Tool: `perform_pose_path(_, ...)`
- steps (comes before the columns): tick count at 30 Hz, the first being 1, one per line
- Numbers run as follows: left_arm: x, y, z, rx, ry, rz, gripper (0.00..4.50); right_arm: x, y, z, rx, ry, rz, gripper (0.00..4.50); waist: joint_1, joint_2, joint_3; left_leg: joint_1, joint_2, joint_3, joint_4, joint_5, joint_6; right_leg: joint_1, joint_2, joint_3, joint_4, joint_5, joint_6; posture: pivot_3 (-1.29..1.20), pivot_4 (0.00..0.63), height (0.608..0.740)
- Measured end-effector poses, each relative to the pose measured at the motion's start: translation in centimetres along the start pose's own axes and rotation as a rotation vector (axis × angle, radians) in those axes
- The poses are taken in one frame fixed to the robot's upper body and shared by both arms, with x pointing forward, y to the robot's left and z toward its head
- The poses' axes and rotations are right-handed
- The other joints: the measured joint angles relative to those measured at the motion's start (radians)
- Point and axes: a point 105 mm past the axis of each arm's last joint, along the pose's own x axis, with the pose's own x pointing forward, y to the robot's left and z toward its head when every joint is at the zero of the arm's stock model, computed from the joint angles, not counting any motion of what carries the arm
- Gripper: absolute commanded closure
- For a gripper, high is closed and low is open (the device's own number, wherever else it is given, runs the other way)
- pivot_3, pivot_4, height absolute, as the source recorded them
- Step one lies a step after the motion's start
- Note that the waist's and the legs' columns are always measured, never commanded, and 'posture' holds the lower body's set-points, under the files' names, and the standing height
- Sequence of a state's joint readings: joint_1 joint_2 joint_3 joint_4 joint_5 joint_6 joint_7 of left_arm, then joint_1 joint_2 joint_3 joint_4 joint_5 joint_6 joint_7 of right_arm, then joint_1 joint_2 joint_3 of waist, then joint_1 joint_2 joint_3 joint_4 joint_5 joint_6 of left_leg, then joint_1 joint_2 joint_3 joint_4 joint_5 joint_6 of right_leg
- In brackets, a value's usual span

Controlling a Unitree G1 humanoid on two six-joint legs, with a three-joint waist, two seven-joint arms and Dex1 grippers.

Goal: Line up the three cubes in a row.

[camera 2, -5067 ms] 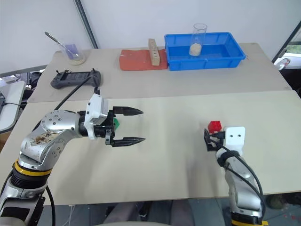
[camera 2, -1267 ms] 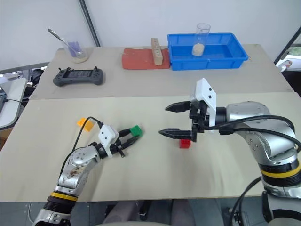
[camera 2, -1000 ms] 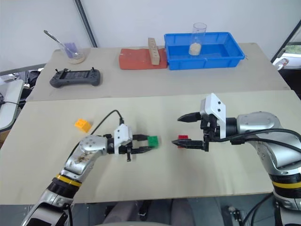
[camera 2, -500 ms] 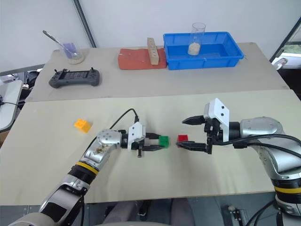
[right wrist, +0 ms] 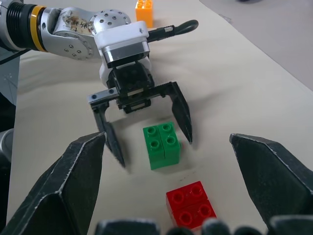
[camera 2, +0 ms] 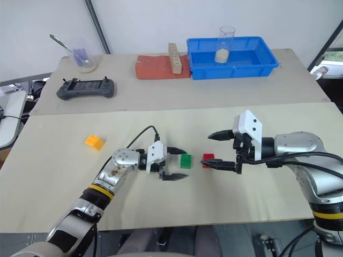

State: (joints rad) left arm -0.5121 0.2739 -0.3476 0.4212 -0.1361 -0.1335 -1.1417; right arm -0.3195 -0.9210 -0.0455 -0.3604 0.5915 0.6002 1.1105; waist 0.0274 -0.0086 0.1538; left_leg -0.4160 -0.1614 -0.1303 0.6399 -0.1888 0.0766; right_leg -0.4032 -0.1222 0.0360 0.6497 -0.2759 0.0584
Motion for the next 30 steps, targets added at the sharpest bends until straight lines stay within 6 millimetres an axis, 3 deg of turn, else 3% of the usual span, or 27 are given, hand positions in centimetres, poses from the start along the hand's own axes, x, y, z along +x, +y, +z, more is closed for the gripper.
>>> perform_pose_path(4,-2.0,-0.3,-0.4,0.013,0.034,0.023,0.03,0.2,-0.1,0.3,-0.009,-0.011,0.006,0.00,-0.020,0.000,0.000,0.000,0.002,0.000,0.000,-0.001,-0.001,-0.001,0.000,0.003,0.001,0.000,0.000,0.00,0.150,0.740)
perform_pose_path(7,-5.1,-0.8,-1.1,-0.023,0.076,0.099,0.03,0.7,-0.2,0.7,-0.018,-0.023,0.020,0.00,-0.037,0.000,0.000,0.000,0.002,0.001,0.000,-0.002,-0.002,-0.003,0.000,0.003,0.005,0.000,0.000,0.00,0.150,0.740)
perform_pose_path(10,-8.6,-1.4,-1.4,-0.068,0.111,0.220,0.03,1.2,-0.3,1.8,-0.039,-0.048,0.033,0.00,-0.041,0.001,0.000,0.000,0.003,0.001,0.000,-0.003,-0.002,-0.005,0.000,0.003,0.007,0.000,0.000,0.00,0.150,0.740)
perform_pose_path(16,-13.4,-2.9,-0.1,-0.132,0.067,0.588,0.03,2.9,0.3,4.4,-0.043,-0.139,0.091,0.00,-0.029,0.001,0.000,0.001,0.002,0.001,0.000,-0.004,-0.002,-0.004,0.001,0.003,0.005,0.000,0.000,0.00,0.150,0.740)
perform_pose_path(23,-19.2,-4.4,-1.5,-0.246,0.087,1.063,0.03,4.3,0.7,6.5,-0.051,-0.195,0.148,0.00,-0.003,0.001,0.000,0.002,0.003,0.002,0.000,-0.007,-0.010,-0.004,0.001,0.003,0.004,0.000,-0.001,0.00,0.150,0.740)
perform_pose_path(30,-22.6,-3.9,-2.6,-0.259,0.124,1.192,0.03,5.3,0.9,10.0,-0.060,-0.258,0.195,0.00,0.004,0.001,0.000,0.002,0.002,0.003,0.000,-0.007,-0.009,-0.006,0.001,0.002,0.004,0.000,-0.001,0.00,0.150,0.740)
